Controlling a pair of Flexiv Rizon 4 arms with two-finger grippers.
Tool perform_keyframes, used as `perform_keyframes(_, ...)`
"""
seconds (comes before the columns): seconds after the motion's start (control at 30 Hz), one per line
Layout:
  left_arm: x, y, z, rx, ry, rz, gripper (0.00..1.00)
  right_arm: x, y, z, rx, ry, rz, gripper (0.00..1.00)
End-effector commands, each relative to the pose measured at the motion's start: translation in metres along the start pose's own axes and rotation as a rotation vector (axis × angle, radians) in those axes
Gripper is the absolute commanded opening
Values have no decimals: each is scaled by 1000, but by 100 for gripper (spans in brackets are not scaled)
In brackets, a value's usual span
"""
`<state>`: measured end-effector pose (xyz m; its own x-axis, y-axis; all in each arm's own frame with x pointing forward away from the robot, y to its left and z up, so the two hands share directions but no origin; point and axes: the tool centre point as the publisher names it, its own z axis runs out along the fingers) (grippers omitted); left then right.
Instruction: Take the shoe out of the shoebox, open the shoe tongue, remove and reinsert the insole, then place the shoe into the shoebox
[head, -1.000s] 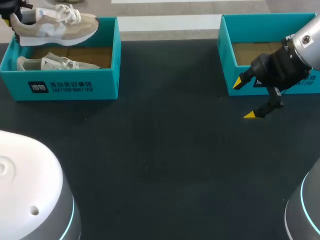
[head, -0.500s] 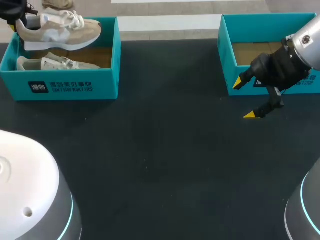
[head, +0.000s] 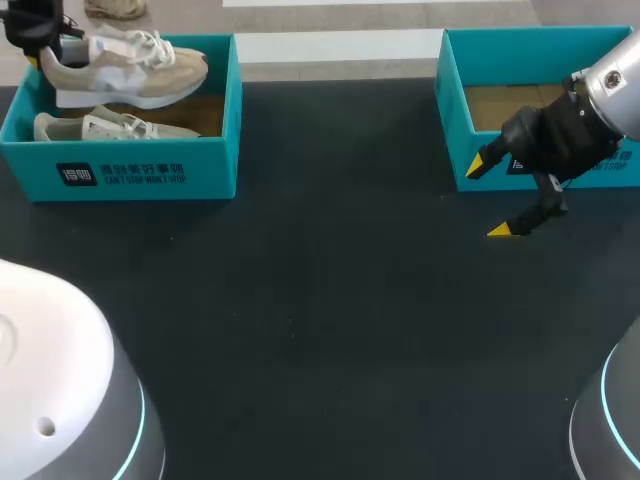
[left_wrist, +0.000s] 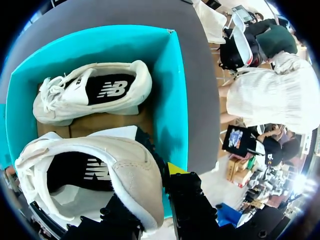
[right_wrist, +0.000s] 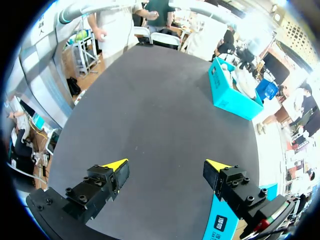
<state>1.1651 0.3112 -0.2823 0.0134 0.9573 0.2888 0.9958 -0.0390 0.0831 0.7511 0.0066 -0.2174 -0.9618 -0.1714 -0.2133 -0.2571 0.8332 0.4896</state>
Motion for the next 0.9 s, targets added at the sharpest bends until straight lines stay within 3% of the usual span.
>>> perform_keyframes(0.03, -1, 13, 11, 15, -4, -5, 0, 0, 0, 1, 2, 0, 0, 100)
perform_keyframes(0.9, -21, 29, 55, 62, -28, 8, 0, 0, 0, 1, 2, 0, 0, 100)
